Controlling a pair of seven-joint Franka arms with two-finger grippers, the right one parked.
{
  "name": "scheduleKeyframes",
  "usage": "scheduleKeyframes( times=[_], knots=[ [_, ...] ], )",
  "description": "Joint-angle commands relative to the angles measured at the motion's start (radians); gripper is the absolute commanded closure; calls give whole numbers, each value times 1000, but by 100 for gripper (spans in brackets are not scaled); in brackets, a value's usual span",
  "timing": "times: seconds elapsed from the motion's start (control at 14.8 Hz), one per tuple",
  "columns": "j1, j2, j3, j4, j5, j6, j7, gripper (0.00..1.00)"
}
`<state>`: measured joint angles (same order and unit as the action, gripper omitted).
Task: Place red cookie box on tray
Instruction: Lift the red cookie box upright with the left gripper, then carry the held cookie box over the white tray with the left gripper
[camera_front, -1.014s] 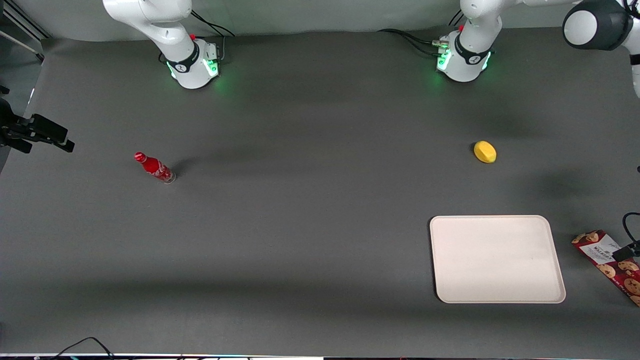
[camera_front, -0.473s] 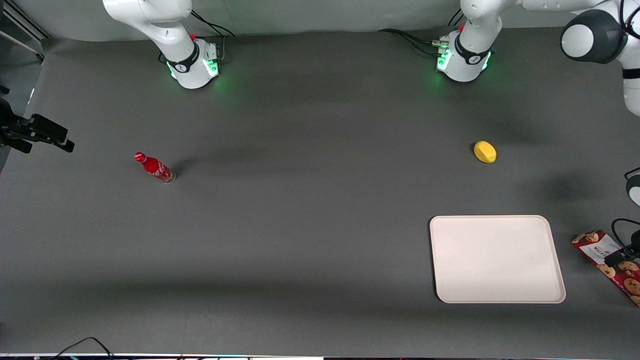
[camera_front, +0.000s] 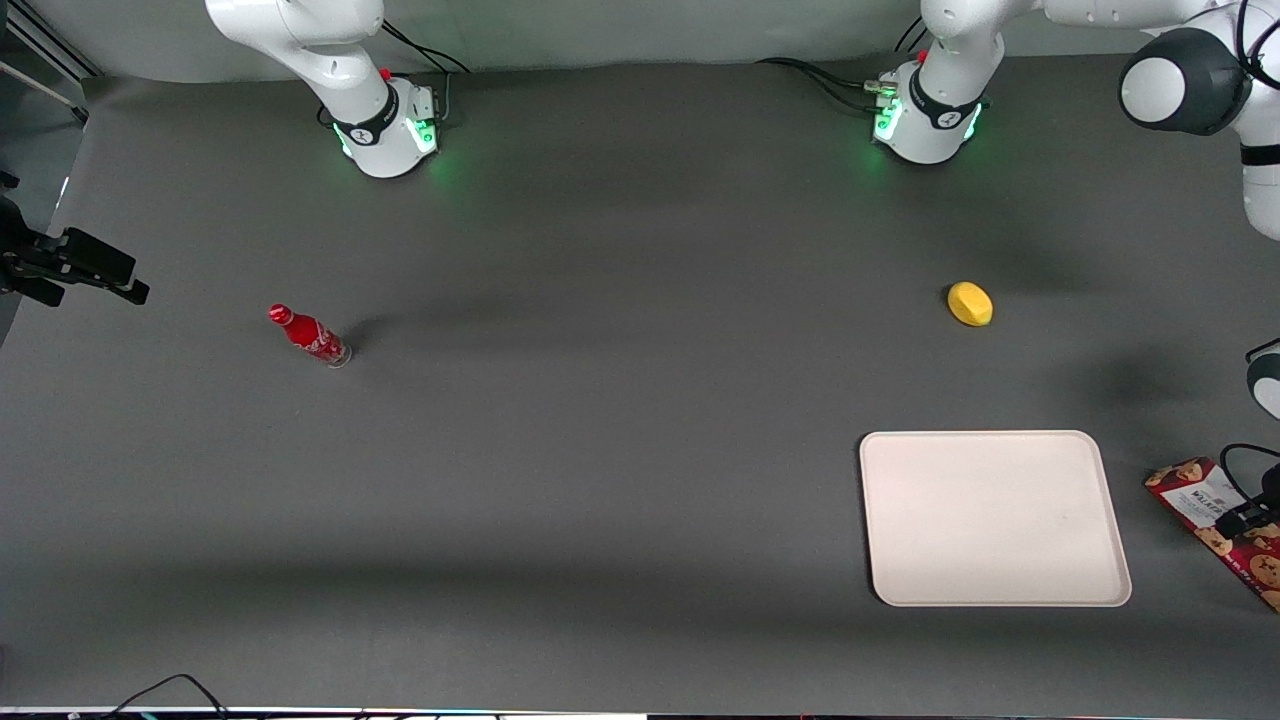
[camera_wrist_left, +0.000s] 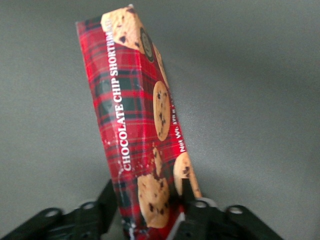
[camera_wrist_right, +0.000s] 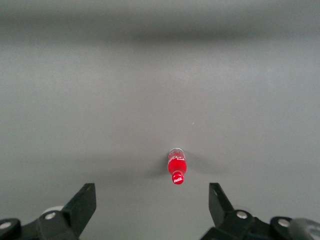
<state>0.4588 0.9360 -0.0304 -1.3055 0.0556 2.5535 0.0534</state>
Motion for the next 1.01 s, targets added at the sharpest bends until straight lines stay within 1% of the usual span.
scheduleKeyframes(
  times=[0.0, 0.14, 0.47, 0.61, 0.74, 0.95],
  knots=[
    [9, 3, -6, 25, -5, -35, 78, 100],
    [9, -3, -3, 40, -2, -90, 123, 100],
    [-11, -20, -5, 230, -3, -488, 123, 100],
    [-18, -68, -8, 232, -3, -591, 123, 100],
    [-55, -112, -8, 233, -3, -700, 125, 100],
    [-107, -180, -22, 226, 4, -791, 132, 100]
  ],
)
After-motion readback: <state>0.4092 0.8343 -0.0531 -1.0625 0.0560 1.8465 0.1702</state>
